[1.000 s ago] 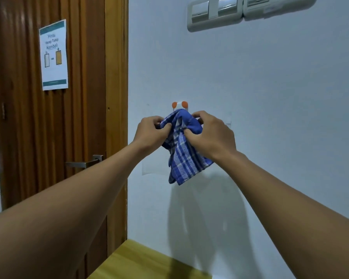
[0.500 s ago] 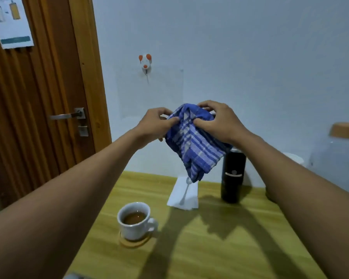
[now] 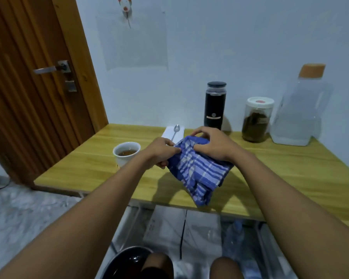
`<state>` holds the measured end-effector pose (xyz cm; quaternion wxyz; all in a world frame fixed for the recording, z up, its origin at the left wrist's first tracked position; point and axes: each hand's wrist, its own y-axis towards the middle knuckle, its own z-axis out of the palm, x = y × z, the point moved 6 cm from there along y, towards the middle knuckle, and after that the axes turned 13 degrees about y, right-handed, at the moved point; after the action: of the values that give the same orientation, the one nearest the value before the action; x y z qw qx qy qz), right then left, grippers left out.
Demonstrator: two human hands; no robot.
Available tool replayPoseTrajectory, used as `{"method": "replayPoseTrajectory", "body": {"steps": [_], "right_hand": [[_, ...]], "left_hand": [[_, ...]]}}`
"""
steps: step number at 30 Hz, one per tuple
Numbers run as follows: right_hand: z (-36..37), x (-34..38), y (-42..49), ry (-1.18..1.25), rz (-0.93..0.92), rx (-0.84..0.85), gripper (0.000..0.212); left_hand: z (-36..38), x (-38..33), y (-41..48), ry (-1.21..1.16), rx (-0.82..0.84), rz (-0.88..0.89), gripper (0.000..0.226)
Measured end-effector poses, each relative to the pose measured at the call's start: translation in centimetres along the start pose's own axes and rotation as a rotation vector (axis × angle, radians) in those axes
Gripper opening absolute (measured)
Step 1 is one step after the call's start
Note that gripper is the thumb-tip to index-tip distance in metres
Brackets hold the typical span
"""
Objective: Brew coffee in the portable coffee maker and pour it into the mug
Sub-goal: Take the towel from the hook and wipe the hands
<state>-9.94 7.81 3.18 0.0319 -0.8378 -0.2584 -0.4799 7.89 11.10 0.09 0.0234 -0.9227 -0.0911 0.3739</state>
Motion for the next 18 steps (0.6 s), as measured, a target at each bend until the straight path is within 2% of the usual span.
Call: {"method": "replayPoseTrajectory", "body": {"steps": [6,9,12,15,18], "right_hand": [[3.0,-3.9,-2.2,-0.058,0.144,0.082,0.026],[4.3,-4.7,-2.6,-0.273,0.179,0.086,0.044],[6.2,-4.5,-3.6,-0.362,0.212,0.17,0.065],[9.0,-4.7,-4.8,-0.55,0.227,0.277,0.082],[10.3,-5.2,-5.3,-0.609,0.229,0.251,0.078]], "left_hand": [[4.1,3.4,-1.9,0.057,0.08,-0.075,0.019],[4.2,4.5,-2.2,0.248,-0.038,0.049,0.03],[3.9,5.9,-2.8,0.368,-0.148,0.138,0.034],[4.2,7.4,-2.6,0.482,-0.11,0.151,0.037],[4.8,8.1,-2.5,0.567,-0.05,0.121,0.042]]}}
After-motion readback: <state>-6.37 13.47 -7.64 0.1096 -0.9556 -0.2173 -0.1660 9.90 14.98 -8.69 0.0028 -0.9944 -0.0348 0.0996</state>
